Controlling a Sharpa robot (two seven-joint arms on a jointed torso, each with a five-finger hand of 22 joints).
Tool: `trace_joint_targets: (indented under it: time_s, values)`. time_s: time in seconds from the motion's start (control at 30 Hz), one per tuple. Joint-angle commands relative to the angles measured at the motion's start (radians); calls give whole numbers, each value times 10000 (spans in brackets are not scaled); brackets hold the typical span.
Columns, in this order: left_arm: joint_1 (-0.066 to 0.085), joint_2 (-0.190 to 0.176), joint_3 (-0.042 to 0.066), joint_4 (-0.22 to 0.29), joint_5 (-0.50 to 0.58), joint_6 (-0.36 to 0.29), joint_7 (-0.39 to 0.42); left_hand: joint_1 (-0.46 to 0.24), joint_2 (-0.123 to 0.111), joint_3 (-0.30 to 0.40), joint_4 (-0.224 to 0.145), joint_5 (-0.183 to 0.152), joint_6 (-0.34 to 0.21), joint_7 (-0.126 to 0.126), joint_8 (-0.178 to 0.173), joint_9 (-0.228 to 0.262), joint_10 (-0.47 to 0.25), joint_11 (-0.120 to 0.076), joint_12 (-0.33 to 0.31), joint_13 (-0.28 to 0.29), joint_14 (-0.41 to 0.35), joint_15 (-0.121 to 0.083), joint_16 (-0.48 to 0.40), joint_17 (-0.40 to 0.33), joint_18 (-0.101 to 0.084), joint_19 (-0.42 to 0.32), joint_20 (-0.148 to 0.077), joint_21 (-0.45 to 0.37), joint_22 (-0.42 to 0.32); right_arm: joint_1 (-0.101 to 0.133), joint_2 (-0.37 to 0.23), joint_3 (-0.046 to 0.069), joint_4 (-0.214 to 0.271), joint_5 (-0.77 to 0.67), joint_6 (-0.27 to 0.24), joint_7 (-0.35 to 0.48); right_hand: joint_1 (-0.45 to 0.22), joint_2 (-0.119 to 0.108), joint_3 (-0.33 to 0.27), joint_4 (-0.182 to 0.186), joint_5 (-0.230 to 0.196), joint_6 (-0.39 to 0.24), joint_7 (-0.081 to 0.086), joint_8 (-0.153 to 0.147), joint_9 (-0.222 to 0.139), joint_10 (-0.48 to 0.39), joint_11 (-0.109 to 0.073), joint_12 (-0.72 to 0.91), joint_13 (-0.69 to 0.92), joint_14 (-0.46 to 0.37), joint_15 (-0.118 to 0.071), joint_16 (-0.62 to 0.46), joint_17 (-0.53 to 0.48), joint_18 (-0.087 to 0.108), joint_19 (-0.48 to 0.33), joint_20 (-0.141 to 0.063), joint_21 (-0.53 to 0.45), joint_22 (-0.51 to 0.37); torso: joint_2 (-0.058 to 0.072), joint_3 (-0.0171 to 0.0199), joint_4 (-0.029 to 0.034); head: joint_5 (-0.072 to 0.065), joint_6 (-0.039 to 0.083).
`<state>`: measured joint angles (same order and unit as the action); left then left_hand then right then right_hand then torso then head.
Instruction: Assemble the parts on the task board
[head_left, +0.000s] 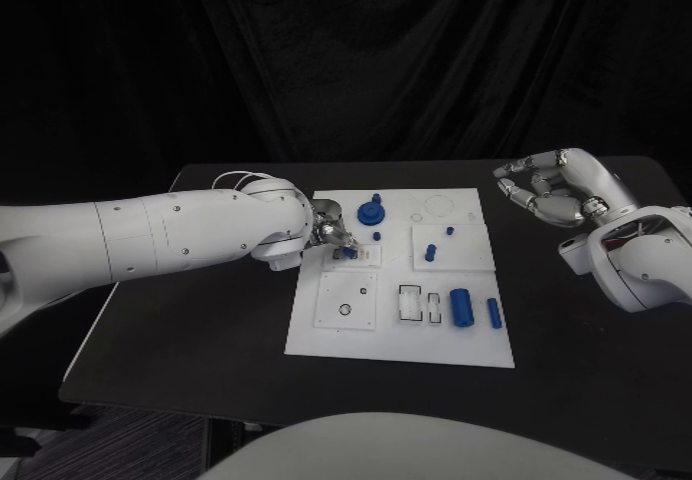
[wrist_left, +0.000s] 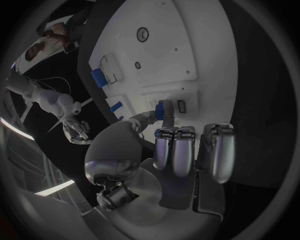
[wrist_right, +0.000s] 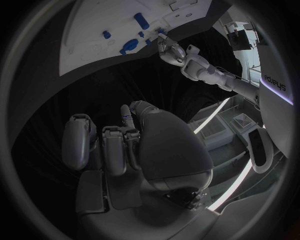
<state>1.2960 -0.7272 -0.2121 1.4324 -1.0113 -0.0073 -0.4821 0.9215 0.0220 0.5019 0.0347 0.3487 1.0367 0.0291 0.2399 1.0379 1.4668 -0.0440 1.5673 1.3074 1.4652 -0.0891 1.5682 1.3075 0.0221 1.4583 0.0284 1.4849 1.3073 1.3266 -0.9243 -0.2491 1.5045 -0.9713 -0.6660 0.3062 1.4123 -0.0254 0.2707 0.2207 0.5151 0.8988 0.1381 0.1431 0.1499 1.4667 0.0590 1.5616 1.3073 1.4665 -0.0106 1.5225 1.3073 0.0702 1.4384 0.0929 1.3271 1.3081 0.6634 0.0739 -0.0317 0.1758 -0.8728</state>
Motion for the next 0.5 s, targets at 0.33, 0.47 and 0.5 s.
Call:
trace_joint_targets:
  time_s: [0.33,0.47,0.5]
  values:
    - [-226,-26,9,-22,139,-706,609,223,23,-79,-16,204,-97,42,-103,-3,1040,72,35,2634,1056,31,26,2633,230,-135,-9,-109,1025,-33,-33,8,21,-50,40,-180,125,19,97,-9,82,-53,50,-40,-15,838,4,-13,2443,858,-30,-40,2122,-31,-13,-4,-55,1253,-16,6,-15,26,2]
    - [-266,-44,9,-17,139,-868,734,274,34,-83,-29,250,-114,49,-128,-1,1040,80,35,2634,1056,37,26,2633,251,-195,-3,-158,953,-39,-31,8,21,-50,46,-184,125,19,97,-9,82,-53,50,-40,-15,838,4,-13,2443,858,-30,-40,2122,-31,-13,-4,-55,1253,-25,2,-21,14,2]
    - [-274,-51,9,-14,139,-904,757,274,34,-83,-29,250,-114,49,-128,-1,1040,80,35,2634,1056,37,26,2633,251,-195,-3,-158,953,-41,-31,8,20,-50,50,-186,125,19,97,-9,82,-53,50,-40,-15,838,4,-13,2443,858,-30,-40,2122,-31,-13,-4,-55,1253,-25,4,-22,14,2]
